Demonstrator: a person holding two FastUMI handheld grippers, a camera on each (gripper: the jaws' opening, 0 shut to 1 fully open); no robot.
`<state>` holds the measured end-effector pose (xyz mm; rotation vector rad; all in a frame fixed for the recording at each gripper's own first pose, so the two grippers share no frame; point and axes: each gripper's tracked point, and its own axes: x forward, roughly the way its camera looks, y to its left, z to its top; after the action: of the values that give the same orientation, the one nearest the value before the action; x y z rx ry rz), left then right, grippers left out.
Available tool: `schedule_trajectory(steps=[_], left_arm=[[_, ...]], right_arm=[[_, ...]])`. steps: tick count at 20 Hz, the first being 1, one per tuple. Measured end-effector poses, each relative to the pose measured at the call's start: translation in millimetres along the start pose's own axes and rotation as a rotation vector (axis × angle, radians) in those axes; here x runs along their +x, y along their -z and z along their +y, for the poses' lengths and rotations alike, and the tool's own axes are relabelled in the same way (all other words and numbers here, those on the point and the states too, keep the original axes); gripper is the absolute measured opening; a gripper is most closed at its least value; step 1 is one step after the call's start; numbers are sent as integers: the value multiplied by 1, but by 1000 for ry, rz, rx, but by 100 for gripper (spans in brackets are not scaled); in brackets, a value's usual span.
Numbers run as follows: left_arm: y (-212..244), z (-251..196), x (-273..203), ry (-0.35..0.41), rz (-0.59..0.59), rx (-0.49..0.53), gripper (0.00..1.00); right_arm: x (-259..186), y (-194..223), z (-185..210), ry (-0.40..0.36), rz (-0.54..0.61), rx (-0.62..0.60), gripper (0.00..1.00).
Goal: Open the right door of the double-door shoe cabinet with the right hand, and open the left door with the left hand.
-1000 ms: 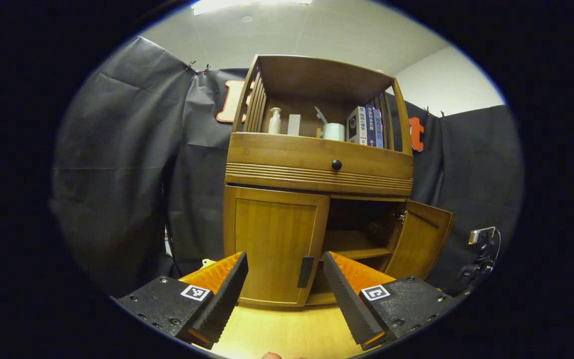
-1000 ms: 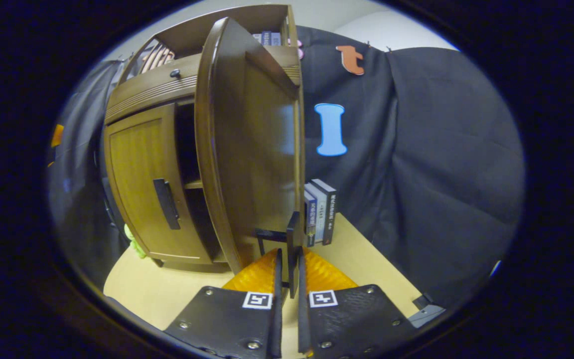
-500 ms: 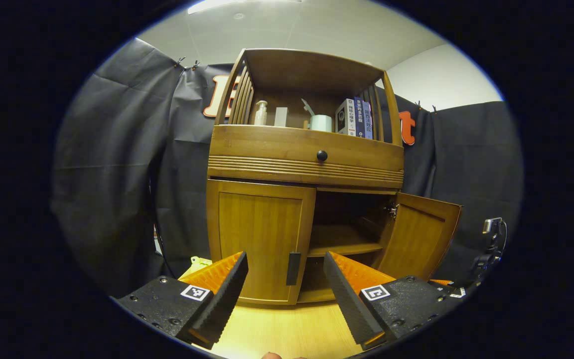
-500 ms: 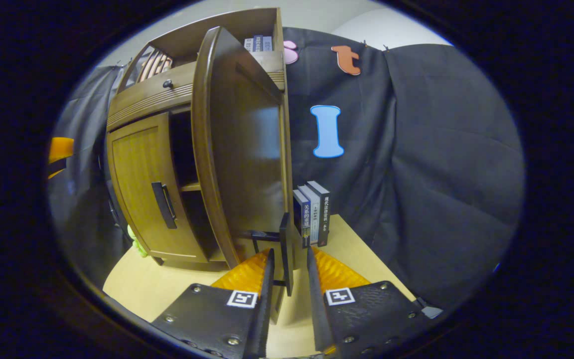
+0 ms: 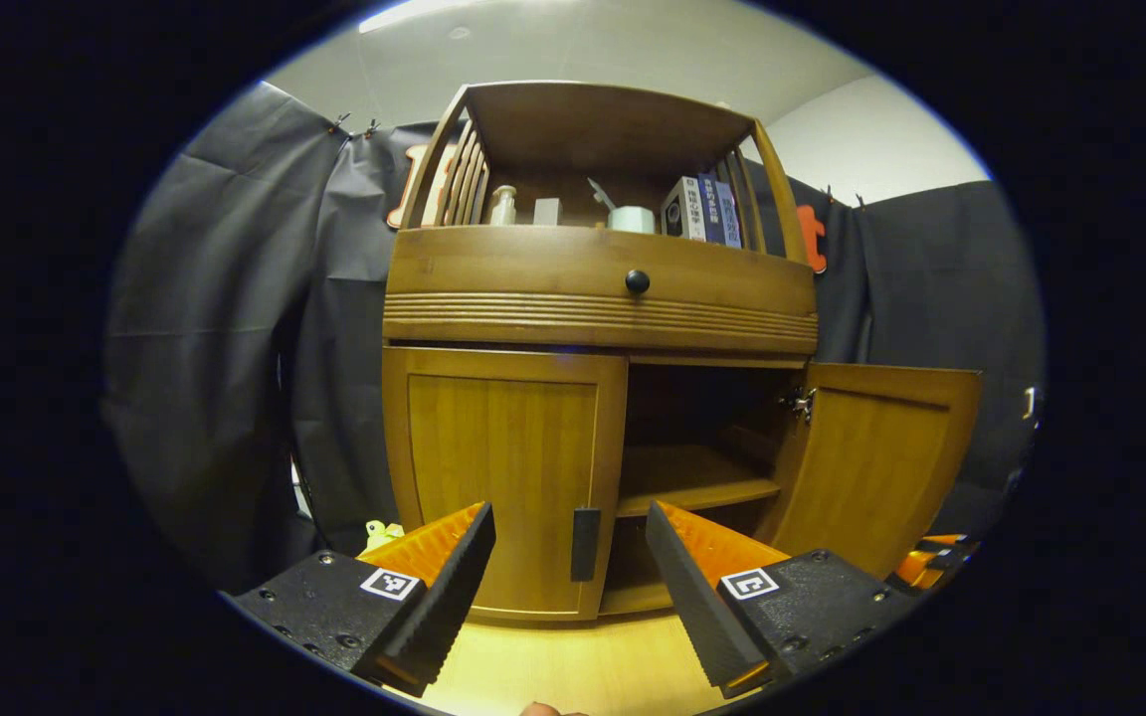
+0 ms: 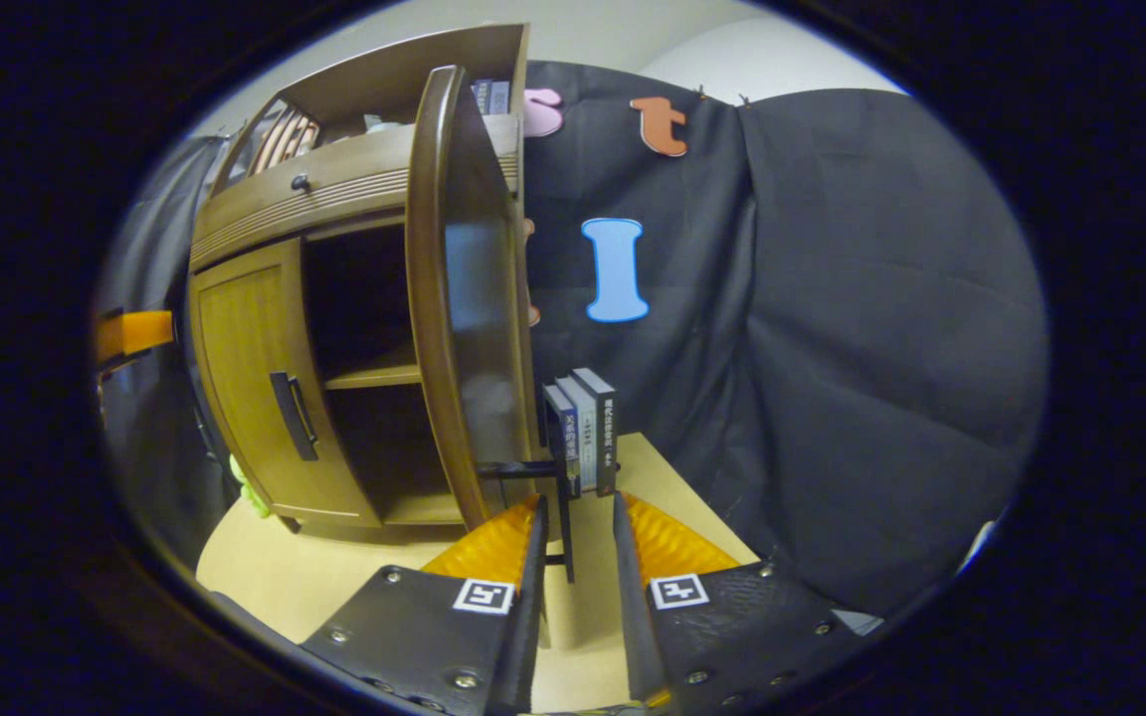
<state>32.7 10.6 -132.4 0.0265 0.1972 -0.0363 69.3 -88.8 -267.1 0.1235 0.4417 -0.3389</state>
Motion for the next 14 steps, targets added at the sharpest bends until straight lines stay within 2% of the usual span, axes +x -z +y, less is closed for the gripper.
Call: schedule_trajectory(steps=[5,8,10,11,12,13,14], left_arm=[[35,4,42,14,76,-37,95],[58,5,70,16,127,-46,92],[72,5,85,16,152,-51,95],[78,5,93,14,167,-52,95],[85,6,102,12,185,-53,95],[92,7,111,12,201,-54,95],[99,7,119,13,221,-56,95]], right_arm=[[-1,-8,-24,89,-29,24,35],[-1,-16,-24,96,-51,66,37],[-4,-23,-32,122,-76,58,56],[-5,-27,-36,133,-89,52,58],[-7,-31,-38,141,-100,51,50],[-7,-34,-37,140,-109,53,51],[-9,-37,-38,150,-120,54,63]])
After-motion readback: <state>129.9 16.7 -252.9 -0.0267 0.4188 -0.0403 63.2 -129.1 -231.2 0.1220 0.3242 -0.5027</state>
